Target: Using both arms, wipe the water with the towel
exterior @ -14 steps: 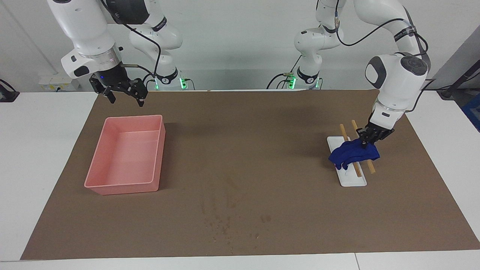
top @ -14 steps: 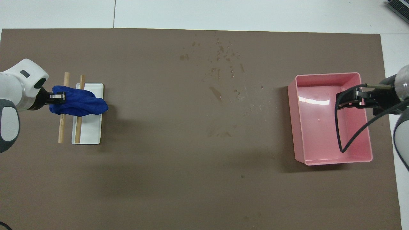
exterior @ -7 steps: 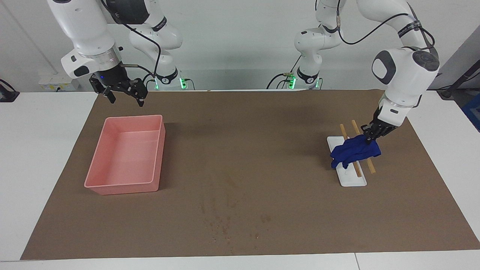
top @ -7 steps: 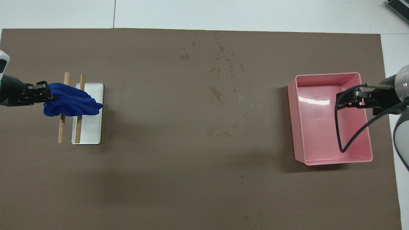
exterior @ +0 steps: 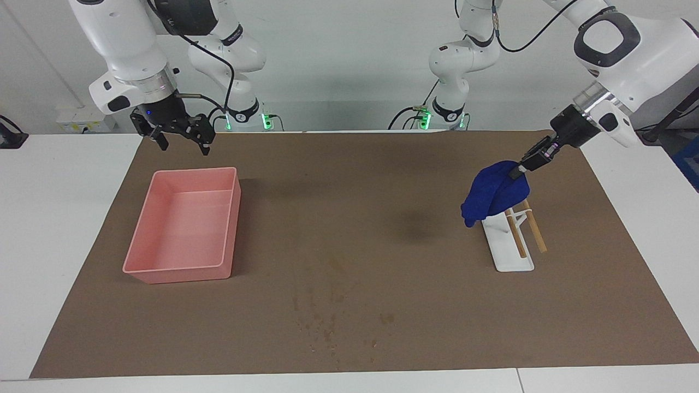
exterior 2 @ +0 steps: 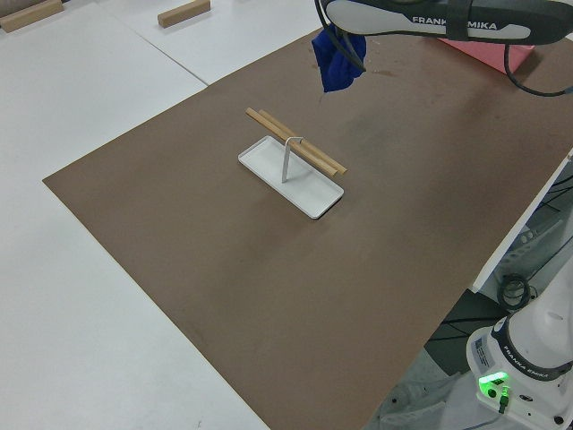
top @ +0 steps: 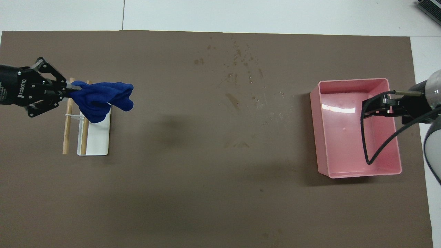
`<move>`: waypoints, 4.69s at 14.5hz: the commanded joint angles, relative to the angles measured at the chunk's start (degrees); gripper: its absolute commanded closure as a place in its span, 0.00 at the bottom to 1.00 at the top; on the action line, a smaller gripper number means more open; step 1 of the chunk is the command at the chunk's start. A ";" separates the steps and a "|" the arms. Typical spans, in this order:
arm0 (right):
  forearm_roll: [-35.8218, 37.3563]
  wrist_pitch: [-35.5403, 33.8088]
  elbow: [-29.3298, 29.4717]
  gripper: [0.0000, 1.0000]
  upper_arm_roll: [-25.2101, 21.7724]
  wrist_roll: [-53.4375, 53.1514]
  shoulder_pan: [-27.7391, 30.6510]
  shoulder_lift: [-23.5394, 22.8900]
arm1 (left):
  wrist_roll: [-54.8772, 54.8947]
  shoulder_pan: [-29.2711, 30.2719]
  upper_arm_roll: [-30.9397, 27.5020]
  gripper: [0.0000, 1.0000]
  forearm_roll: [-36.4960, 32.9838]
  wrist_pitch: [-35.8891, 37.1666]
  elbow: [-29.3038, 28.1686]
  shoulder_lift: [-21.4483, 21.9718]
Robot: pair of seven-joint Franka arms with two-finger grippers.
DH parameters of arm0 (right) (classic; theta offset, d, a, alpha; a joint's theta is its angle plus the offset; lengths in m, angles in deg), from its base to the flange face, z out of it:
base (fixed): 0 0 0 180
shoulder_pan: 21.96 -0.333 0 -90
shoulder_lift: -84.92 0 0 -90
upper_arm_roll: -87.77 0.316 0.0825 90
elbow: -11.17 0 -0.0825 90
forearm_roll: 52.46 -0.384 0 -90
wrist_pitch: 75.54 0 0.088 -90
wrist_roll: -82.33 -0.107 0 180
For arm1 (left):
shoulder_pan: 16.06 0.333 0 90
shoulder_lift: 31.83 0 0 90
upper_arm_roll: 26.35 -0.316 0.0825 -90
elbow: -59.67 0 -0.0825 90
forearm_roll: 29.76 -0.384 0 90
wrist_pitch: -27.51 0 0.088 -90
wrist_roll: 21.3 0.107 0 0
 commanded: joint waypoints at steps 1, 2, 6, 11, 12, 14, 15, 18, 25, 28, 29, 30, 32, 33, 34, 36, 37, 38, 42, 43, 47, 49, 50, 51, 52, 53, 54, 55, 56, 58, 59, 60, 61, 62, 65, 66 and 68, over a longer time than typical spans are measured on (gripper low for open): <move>-0.41 0.80 -0.76 0.00 0.72 1.48 0.31 0.70 | -13.47 -2.90 -0.67 1.00 6.05 0.83 -0.38 1.73; -0.50 1.15 -0.85 0.00 0.98 1.04 0.05 0.70 | -17.09 -3.78 -0.67 1.00 7.63 0.57 -0.47 1.91; -9.19 5.36 -1.11 0.01 1.33 -14.99 -1.35 0.35 | -24.84 -7.82 -0.67 1.00 10.80 -0.13 -1.52 2.79; -17.44 12.04 -0.67 0.01 1.33 -40.06 -9.18 -0.88 | -28.63 -11.87 -0.67 1.00 15.28 -1.89 -4.86 4.45; -18.94 13.44 -0.67 0.01 1.33 -42.97 -10.49 -1.06 | -30.21 -12.57 -0.67 1.00 16.42 -2.42 -5.04 4.54; -19.66 17.91 -0.33 0.02 1.33 -51.56 -13.39 -2.19 | -34.42 -13.54 -0.58 1.00 18.18 -4.17 -5.39 4.72; -22.97 20.11 0.20 0.03 1.33 -56.65 -14.44 -2.63 | -36.44 -14.59 -0.67 1.00 19.67 -5.57 -6.00 4.81; -28.97 22.60 3.79 0.05 1.42 -68.88 -15.94 -6.67 | -36.90 -17.58 -0.67 1.00 20.39 -7.78 -6.27 4.81; -35.39 22.60 5.31 0.05 2.12 -80.07 -19.02 -9.41 | -29.87 -24.53 -0.67 1.00 20.30 -12.70 -6.01 5.25; -35.31 21.72 3.11 0.07 2.12 -81.40 -20.34 -8.62 | -30.13 -25.06 -0.67 1.00 20.30 -12.35 -6.18 6.12; -35.22 21.72 3.19 0.16 2.04 -81.49 -20.34 -8.62 | -30.31 -25.06 -0.58 1.00 20.39 -12.44 -6.18 6.30; -35.13 21.46 3.11 0.35 2.12 -81.49 -20.26 -8.62 | -30.40 -25.15 -0.40 1.00 20.48 -12.61 -6.10 6.39; -34.78 21.02 3.19 0.91 2.12 -80.79 -20.34 -8.53 | -30.40 -25.06 -0.31 1.00 20.48 -12.62 -6.18 6.65; -34.43 21.10 3.19 1.00 2.21 -80.70 -20.43 -8.53 | -30.40 -25.06 -0.40 1.00 20.39 -12.53 -6.18 6.66; -34.25 21.10 3.19 1.00 2.12 -80.70 -20.95 -8.44 | -30.31 -25.06 -0.49 1.00 20.39 -12.62 -6.10 6.66; -33.90 21.10 3.19 1.00 2.12 -80.96 -21.22 -8.44 | -30.22 -25.06 -0.49 1.00 20.39 -12.79 -6.01 6.66; -33.20 21.19 3.19 1.00 2.12 -80.88 -21.22 -8.18 | -30.22 -25.06 -0.49 1.00 20.39 -12.79 -6.01 6.66; -31.72 21.36 3.19 1.00 2.12 -80.44 -21.31 -8.00 | -30.13 -25.06 -0.49 1.00 20.39 -12.79 -6.01 6.66; -28.02 22.07 3.46 1.00 2.12 -78.85 -21.31 -8.00 | -29.96 -24.71 -0.67 0.81 20.30 -12.97 -5.66 6.48; -26.71 22.50 3.54 1.00 2.12 -77.98 -21.22 -8.09 | -30.39 -24.88 -0.58 0.01 19.87 -12.97 -5.40 6.48; -23.46 26.54 3.64 1.00 2.12 -75.61 -20.43 -8.70 | -29.78 -25.06 -0.40 0.00 12.08 -13.14 -3.56 6.22; -23.00 29.70 3.02 1.00 2.04 -72.11 -19.30 -9.05 | -28.74 -25.06 -0.32 0.00 3.47 -14.10 -2.67 5.78; -23.00 30.93 3.02 1.00 2.04 -69.56 -18.25 -9.75 | -27.07 -25.06 -0.31 0.00 -1.53 -15.42 -2.67 5.60; -23.00 32.69 3.02 1.00 2.04 -66.67 -17.45 -10.72 | -25.06 -24.80 -0.31 0.00 -6.45 -16.30 -3.02 5.60; -22.91 35.40 3.10 1.00 2.04 -63.77 -16.92 -12.29 | -23.30 -24.36 -0.31 0.00 -10.16 -16.22 -3.28 5.60; -22.83 38.30 3.54 1.00 2.04 -61.04 -16.74 -14.22 | -21.71 -24.01 -0.66 0.00 -12.02 -15.70 -3.02 5.60; -22.74 41.29 4.07 1.00 2.04 -58.66 -16.83 -16.15 | -19.26 -23.39 -1.01 0.00 -14.13 -15.43 -2.67 5.17; -22.56 44.80 4.25 1.00 2.04 -56.55 -16.83 -18.87 | -15.23 -22.87 -1.02 0.00 -18.07 -15.08 -2.76 5.07; -22.39 48.05 5.12 1.00 2.04 -54.70 -16.92 -21.07 | -10.32 -21.90 -1.02 0.00 -21.67 -14.56 -2.93 5.16; -22.21 53.95 7.22 1.00 2.12 -50.58 -16.92 -25.90 | 0.22 -17.09 -1.11 0.00 -23.20 -11.32 -2.58 5.16; -22.21 55.89 8.72 1.00 2.04 -48.20 -16.83 -28.80 | 5.76 -15.58 -1.11 0.00 -23.20 -10.60 -2.67 5.25; -22.30 57.39 10.21 1.00 2.12 -46.01 -16.74 -31.18 | 10.69 -13.48 -1.19 0.00 -23.29 -9.73 -2.84 5.42; -22.30 58.71 10.75 1.00 2.12 -45.03 -16.83 -32.94 | 15.35 -11.11 -1.19 0.00 -23.38 -8.24 -2.76 5.51; -22.21 60.63 10.67 1.00 2.04 -43.97 -17.18 -34.35 | 21.22 -9.52 -1.19 0.00 -24.16 -6.31 -2.58 5.51; -22.21 65.56 10.49 1.00 2.04 -36.52 -17.18 -38.58 | 38.62 -4.78 -0.32 0.00 -30.66 0.89 -1.53 5.60; -22.56 66.71 9.79 1.00 2.04 -35.79 -17.35 -38.76 | 44.25 -4.67 -0.05 0.00 -31.89 2.75 -0.05 5.08; -22.56 66.81 5.85 1.00 2.04 -35.53 -17.71 -38.15 | 46.15 -6.50 -0.05 0.00 -37.85 7.40 2.51 4.38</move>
